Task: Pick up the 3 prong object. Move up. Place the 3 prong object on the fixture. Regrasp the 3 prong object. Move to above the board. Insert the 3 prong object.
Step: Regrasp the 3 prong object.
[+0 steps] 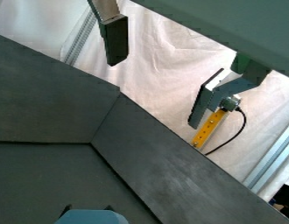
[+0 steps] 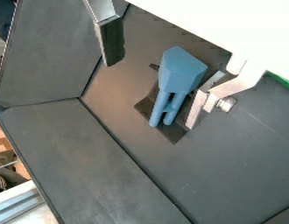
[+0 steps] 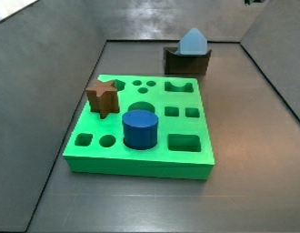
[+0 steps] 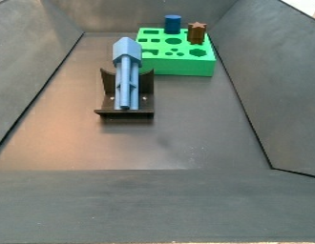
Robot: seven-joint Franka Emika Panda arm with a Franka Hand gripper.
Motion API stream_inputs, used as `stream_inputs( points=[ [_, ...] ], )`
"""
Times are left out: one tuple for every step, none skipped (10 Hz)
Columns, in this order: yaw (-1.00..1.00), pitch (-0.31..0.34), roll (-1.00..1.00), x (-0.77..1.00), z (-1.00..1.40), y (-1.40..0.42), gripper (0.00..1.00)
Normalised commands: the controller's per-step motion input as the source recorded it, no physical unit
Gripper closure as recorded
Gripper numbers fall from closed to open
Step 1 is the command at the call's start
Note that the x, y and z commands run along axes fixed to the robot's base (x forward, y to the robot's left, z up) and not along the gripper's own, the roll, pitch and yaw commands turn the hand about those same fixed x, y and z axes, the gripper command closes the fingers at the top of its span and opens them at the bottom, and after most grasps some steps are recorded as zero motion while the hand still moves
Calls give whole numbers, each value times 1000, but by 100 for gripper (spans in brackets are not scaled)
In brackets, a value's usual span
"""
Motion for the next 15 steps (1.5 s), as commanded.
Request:
stream_inputs(
  points=[
    [87, 60, 140, 730, -34, -47, 0],
    [87, 61, 140, 730, -34, -47, 0],
    [87, 61, 140, 730, -34, -47, 0],
    [139, 60, 166, 272, -1000, 45, 0],
    [149, 52, 169, 278, -1000, 44, 0],
    [154, 36, 163, 288, -1000, 34, 0],
    [145, 33, 150, 298, -1000, 25, 0],
    [131, 29, 139, 315, -1000, 20, 0],
    [121, 20, 130, 345, -1000, 12, 0],
    [111, 16, 125, 369, -1000, 6, 0],
    [102, 17, 119, 404, -1000, -3, 0],
    [93, 17, 118, 435, -1000, -11, 0],
    [88, 21, 117, 470, -1000, -19, 0],
    [85, 24, 119, 509, -1000, -28, 0],
    [83, 28, 123, 554, -998, -39, 0]
  ],
)
